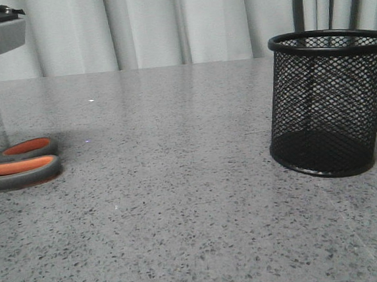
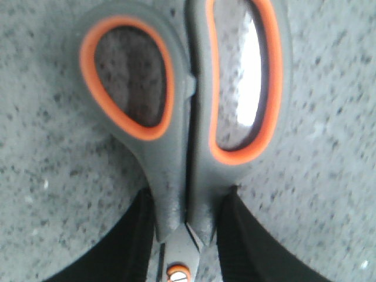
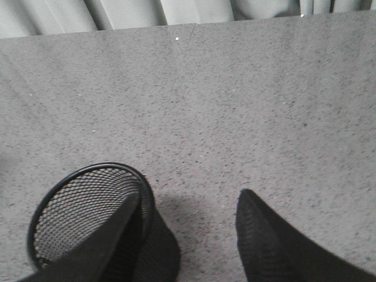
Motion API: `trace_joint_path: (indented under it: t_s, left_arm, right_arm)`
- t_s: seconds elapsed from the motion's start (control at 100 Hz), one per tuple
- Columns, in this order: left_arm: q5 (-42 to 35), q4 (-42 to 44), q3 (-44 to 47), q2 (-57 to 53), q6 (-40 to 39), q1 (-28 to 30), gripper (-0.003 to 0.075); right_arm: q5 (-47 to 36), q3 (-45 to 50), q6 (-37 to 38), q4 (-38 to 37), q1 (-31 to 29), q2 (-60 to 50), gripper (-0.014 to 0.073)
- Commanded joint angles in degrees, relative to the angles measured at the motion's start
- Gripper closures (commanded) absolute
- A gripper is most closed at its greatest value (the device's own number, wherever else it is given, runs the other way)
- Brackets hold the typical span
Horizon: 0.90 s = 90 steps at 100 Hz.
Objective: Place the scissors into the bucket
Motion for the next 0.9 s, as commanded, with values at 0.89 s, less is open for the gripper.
trace_joint_path:
  t_s: [0.89]
  left_arm:
    - [-22.9, -20.6, -1.0, -35.2, -0.7, -11.8, 0.0741]
  right_arm:
    - [-17.9, -27.9, -4.9, 12.8, 36.6, 24.8, 0.0081]
